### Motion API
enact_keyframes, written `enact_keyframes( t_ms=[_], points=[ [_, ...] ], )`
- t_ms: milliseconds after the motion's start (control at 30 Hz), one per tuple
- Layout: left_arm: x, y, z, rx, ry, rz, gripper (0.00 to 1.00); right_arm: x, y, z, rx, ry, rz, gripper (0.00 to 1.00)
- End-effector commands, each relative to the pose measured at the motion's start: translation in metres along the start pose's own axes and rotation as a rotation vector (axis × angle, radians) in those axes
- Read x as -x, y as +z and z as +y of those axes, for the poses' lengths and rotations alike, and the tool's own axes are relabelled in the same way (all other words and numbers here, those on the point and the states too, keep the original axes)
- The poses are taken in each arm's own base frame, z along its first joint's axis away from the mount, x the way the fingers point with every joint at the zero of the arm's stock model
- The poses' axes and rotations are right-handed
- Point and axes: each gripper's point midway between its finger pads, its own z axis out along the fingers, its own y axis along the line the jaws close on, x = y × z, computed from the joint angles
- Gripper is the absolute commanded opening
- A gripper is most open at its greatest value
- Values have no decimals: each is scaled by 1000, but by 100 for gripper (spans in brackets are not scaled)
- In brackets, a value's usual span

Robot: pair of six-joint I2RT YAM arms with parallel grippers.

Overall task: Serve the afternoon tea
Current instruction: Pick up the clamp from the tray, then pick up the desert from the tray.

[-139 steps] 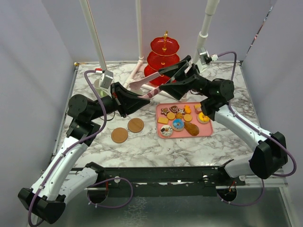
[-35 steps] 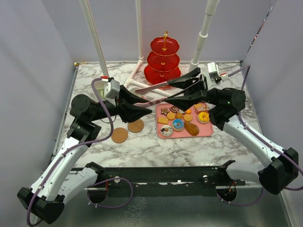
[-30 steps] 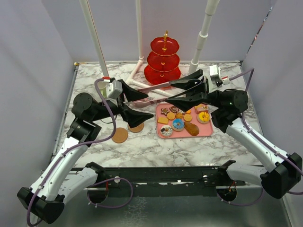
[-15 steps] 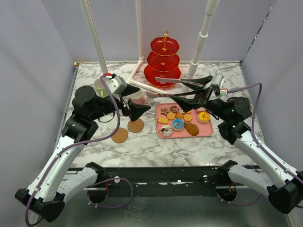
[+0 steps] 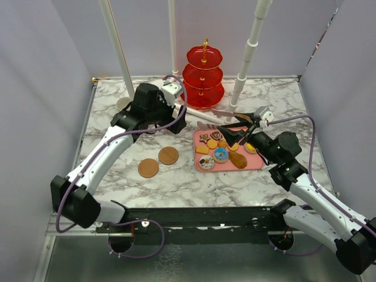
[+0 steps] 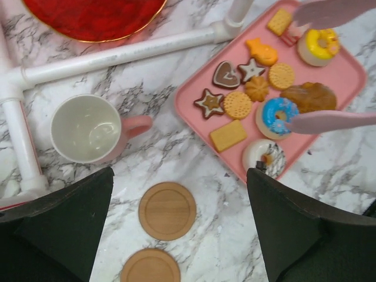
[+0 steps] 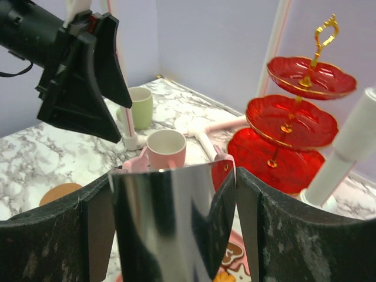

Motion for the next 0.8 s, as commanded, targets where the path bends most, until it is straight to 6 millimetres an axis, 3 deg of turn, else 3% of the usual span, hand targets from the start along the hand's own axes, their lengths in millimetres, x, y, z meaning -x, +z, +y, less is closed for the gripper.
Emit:
enact_keyframes(
  t_ms=[0, 200, 333, 767],
  points=[
    [-12, 16, 39, 152, -10, 143, 93, 1, -11, -18, -124, -1, -14, 73],
    [-21, 37, 45, 123, -11, 252, 92, -27, -24, -32, -218, 18, 86, 73],
    [-21, 42, 49, 132, -11, 273, 98, -47, -31, -34, -242, 20, 152, 73],
    [16, 83, 73, 178, -32, 305, 99, -91, -49, -31, -278, 109, 321, 73]
  ],
)
